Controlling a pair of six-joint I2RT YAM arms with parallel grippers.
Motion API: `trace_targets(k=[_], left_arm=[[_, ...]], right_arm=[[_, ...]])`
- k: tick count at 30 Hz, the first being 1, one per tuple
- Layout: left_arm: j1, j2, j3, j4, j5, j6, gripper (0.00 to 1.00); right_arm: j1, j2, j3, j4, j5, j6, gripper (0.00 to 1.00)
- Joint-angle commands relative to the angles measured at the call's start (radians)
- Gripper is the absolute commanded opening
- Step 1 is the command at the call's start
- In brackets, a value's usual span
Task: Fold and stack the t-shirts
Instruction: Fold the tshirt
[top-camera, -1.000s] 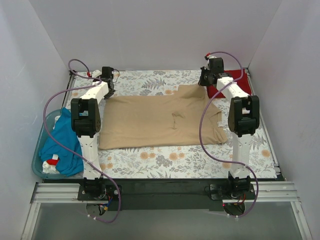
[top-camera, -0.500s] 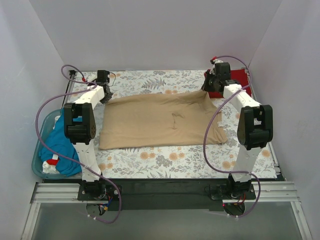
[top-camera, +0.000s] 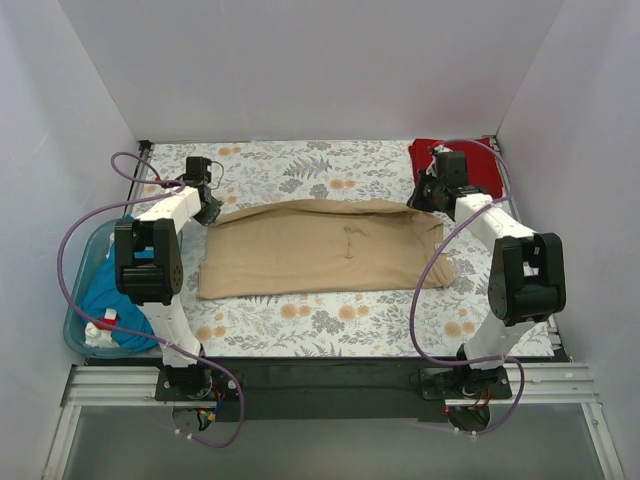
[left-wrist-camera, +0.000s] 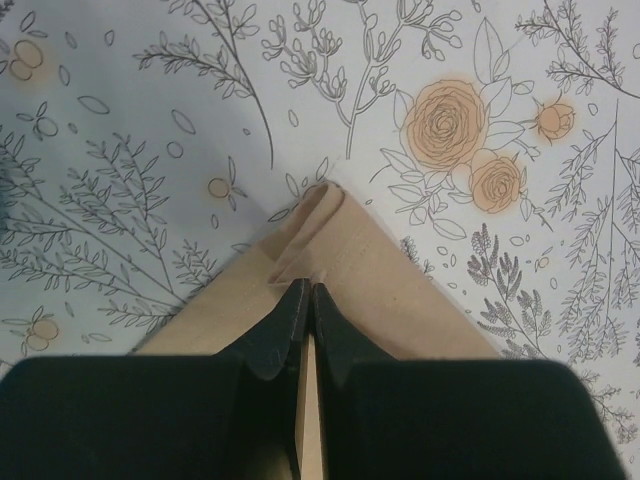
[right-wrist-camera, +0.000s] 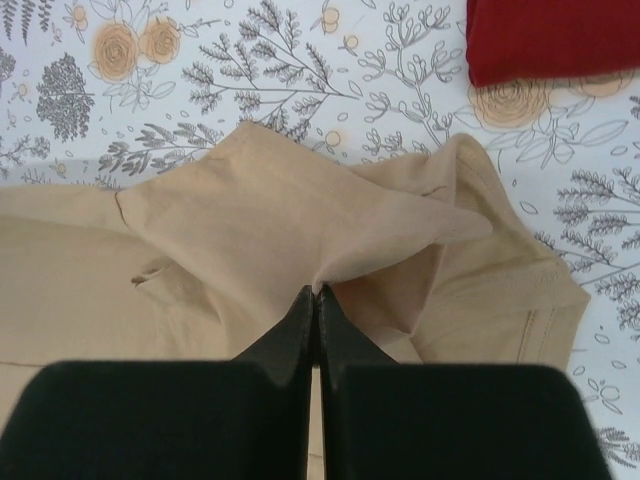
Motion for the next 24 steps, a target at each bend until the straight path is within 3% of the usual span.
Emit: trace_targets(k=[1, 14, 24], left_arm=[[0.009, -0.119, -0.035, 0.018, 0.014, -0.024, 0.00], [0.085, -0.190, -0.117, 0.015, 0.036, -0.017, 0.00], [0.105, -0.175, -0.063, 0.018, 0.071, -0.001, 0.00]], right_arm=[[-0.004, -0.076, -0.034, 0.032, 0.008, 0.032, 0.01], [-0.009, -0.192, -0.149, 0.020, 0.034, 0.058, 0.01], [-0.015, -0.215, -0.116, 0.000, 0.031, 0.056, 0.01]])
